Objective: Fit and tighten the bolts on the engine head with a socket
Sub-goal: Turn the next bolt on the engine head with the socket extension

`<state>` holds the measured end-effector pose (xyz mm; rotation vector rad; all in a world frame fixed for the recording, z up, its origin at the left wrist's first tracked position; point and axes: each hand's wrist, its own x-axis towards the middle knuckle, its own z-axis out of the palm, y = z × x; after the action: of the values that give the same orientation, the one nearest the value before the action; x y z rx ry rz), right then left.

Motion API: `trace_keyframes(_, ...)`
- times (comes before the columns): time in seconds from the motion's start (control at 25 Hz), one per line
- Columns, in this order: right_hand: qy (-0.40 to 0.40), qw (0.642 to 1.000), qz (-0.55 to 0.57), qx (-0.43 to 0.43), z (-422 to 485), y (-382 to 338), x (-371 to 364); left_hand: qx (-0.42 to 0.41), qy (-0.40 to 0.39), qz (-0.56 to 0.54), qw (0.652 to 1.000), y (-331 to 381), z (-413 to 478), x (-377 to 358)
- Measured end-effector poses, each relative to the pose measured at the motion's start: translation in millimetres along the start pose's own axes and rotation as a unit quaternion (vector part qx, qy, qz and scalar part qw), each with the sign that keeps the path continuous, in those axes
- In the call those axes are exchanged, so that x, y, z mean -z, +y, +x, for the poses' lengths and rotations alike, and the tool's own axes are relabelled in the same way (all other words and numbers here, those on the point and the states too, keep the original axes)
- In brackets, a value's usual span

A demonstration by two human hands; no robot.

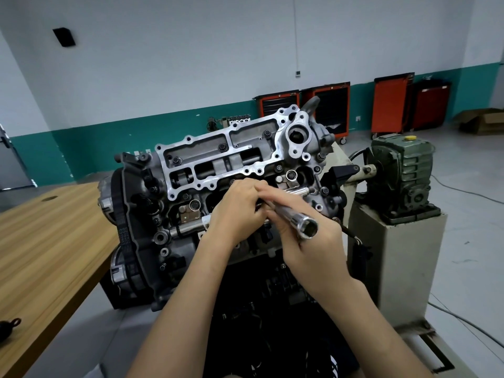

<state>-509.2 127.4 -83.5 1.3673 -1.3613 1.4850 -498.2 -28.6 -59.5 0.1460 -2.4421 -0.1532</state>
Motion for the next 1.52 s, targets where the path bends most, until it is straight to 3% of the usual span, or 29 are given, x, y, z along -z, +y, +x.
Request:
trace_keyframes(0.2, 0.046, 0.999, -0.015, -0.007, 4.6, 6.2, 4.9, -0.015, -0.018, 0.032, 0.999, -0.3, 1.5, 0.5)
trace_keyframes(0.4, -0.015, 1.000, 0.005, 0.006, 1.3, 3.3, 1.4, -0.008, 0.003, 0.007, 1.000, 0.4, -0.4, 0.9)
trace_keyframes(0.6, 0.047, 0.999, -0.018, -0.011, 2.6, 5.1, 6.0, -0.016, -0.023, 0.029, 0.999, 1.1, 0.2, 1.3)
trace_keyframes(0.76, 0.000, 1.000, -0.014, 0.013, 0.7, 1.5, 0.6, 0.005, 0.001, -0.006, 1.000, 2.6, -1.1, 1.8)
trace_keyframes(0.92, 0.051, 0.998, -0.009, -0.029, 5.2, 6.1, 7.6, -0.018, -0.023, 0.028, 0.999, 1.2, 0.7, 2.0)
trace_keyframes(1.12, -0.021, 1.000, 0.009, 0.002, 1.8, -0.3, 3.2, -0.001, 0.000, -0.007, 1.000, 2.9, -1.5, 2.4)
trace_keyframes(1.32, 0.034, 0.999, -0.005, -0.025, 5.3, 3.2, 10.6, -0.011, -0.028, 0.033, 0.999, 2.2, -0.6, 1.4)
trace_keyframes(1.52, -0.007, 1.000, -0.012, 0.003, 2.7, 1.8, 4.8, -0.009, 0.001, -0.005, 1.000, 4.6, -1.9, 3.4)
